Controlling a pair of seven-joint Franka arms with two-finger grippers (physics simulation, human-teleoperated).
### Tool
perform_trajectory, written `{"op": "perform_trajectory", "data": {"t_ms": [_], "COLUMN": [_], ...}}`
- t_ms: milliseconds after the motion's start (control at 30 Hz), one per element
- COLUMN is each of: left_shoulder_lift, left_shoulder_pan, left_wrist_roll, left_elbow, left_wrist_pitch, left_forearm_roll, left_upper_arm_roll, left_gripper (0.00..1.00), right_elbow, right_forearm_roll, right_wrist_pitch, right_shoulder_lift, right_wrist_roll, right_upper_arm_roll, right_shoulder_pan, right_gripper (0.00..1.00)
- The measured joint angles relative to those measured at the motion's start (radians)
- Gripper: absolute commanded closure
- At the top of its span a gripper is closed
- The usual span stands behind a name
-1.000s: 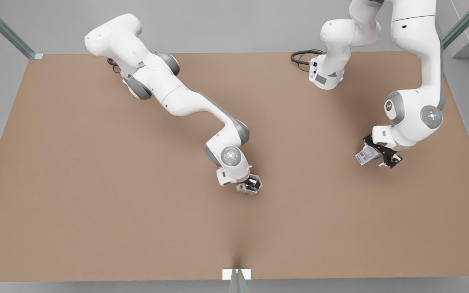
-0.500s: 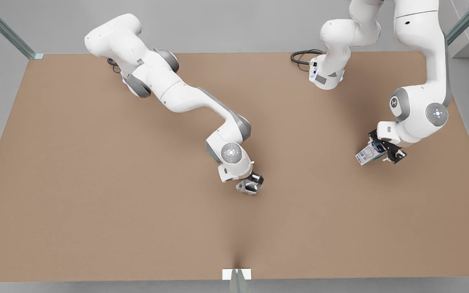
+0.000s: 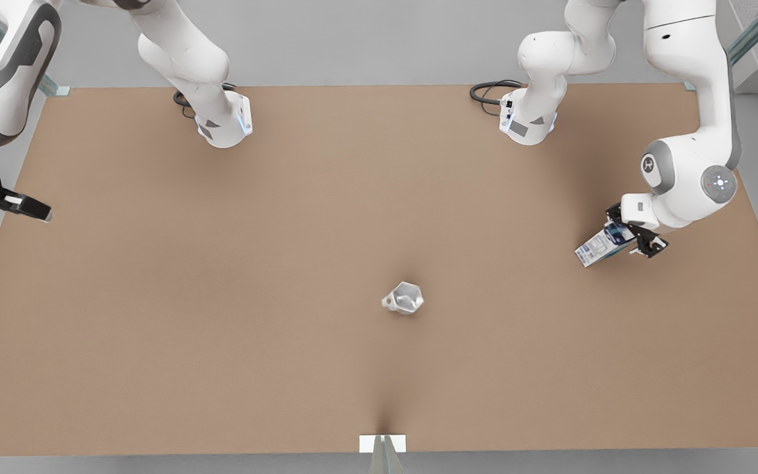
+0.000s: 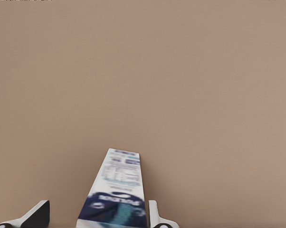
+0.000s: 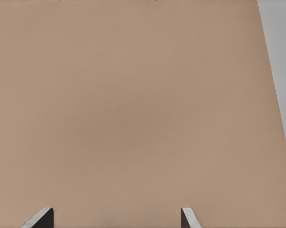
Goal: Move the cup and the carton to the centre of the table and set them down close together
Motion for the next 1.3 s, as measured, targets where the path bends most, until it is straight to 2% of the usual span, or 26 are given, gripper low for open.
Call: {"op": "perform_trajectory", "data": {"t_ms": [100,133,267,367,433,700,1300], "left_shoulder_lift": [0.014,0.021,0.044,0.070,0.070,-0.017,0.042], "left_shoulder_pan": [-0.018,-0.024,-0.015,-0.017,-0.017,-0.010,-0.023], "left_wrist_roll": [0.000,0.000,-0.002,0.000,0.001,-0.032,0.013], "left_elbow": [0.000,0.000,0.000,0.000,0.000,0.000,-0.002], "left_wrist_pitch": [0.010,0.017,0.057,0.099,0.101,0.004,0.008], "left_forearm_roll": [0.000,0.000,0.000,-0.001,-0.001,-0.001,0.058], "left_upper_arm_roll": [0.000,0.000,0.000,0.000,0.000,0.013,0.061], "left_gripper": [0.00,0.00,0.00,0.00,0.00,0.00,0.00], "right_elbow": [0.012,0.007,-0.018,0.016,0.056,0.057,0.056], "right_forearm_roll": [0.030,0.048,0.014,0.001,0.000,0.002,0.009], "right_wrist_pitch": [0.007,0.032,0.035,0.062,0.065,0.066,0.064], "right_shoulder_lift": [0.009,0.016,0.019,0.062,0.106,0.123,0.123], "right_wrist_roll": [0.007,0.008,0.009,0.015,0.014,0.013,0.015], "right_upper_arm_roll": [0.002,0.005,0.004,0.006,0.005,0.005,0.005], "right_shoulder_pan": [0.360,0.421,0.240,0.348,0.295,0.305,0.305], "right_gripper": [0.00,0.00,0.00,0.00,0.00,0.00,0.00]}}
